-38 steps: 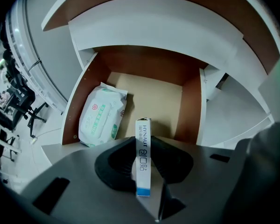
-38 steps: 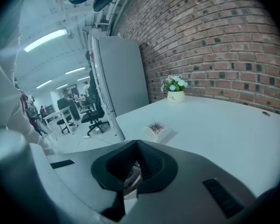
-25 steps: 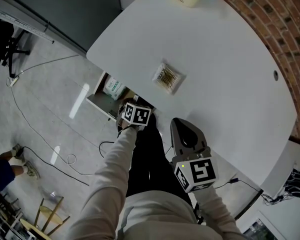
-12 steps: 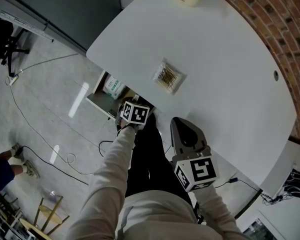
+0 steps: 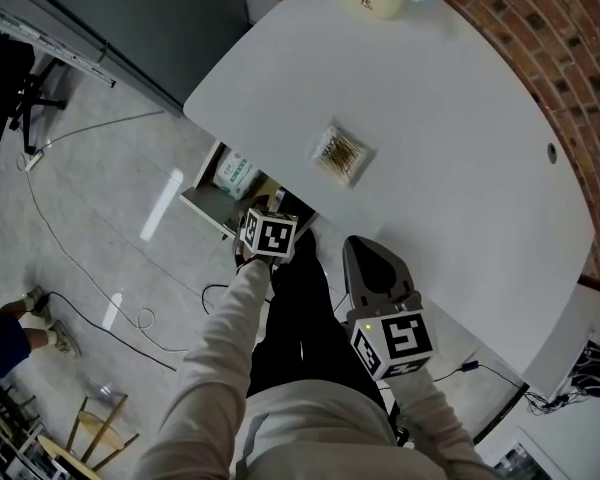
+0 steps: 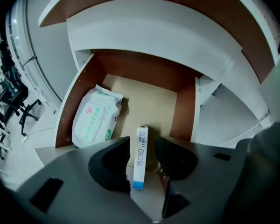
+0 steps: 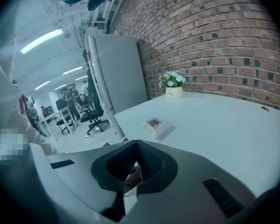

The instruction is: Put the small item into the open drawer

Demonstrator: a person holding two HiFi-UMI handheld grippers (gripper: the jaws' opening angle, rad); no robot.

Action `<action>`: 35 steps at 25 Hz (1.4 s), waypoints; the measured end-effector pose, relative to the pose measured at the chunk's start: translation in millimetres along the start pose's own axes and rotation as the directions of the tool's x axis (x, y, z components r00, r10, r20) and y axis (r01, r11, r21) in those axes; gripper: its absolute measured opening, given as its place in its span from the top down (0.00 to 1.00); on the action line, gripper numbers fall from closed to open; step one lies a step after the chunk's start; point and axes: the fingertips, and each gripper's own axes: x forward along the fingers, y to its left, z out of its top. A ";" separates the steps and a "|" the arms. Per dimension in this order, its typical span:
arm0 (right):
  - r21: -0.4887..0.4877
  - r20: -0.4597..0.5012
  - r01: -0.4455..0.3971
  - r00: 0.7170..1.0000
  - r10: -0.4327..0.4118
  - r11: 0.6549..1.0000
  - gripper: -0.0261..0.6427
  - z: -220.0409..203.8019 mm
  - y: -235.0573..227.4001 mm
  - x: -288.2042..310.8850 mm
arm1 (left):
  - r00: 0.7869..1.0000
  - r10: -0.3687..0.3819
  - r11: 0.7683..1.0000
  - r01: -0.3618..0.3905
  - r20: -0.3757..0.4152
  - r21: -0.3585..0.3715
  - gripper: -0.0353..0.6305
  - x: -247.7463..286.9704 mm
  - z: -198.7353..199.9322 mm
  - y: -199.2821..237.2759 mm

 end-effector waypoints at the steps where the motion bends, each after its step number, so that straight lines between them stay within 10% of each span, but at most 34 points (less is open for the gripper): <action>1: 0.000 0.002 0.000 1.000 0.000 1.000 0.92 0.4 1.0 -1.0 | 1.000 0.004 1.000 -0.004 0.012 0.003 0.68 -6.4 3.3 1.0; 35: -0.041 0.141 0.003 0.990 0.003 0.999 0.92 20.3 54.1 -52.7 | 0.914 0.005 0.998 -0.031 0.405 0.056 0.84 -211.2 54.0 -4.4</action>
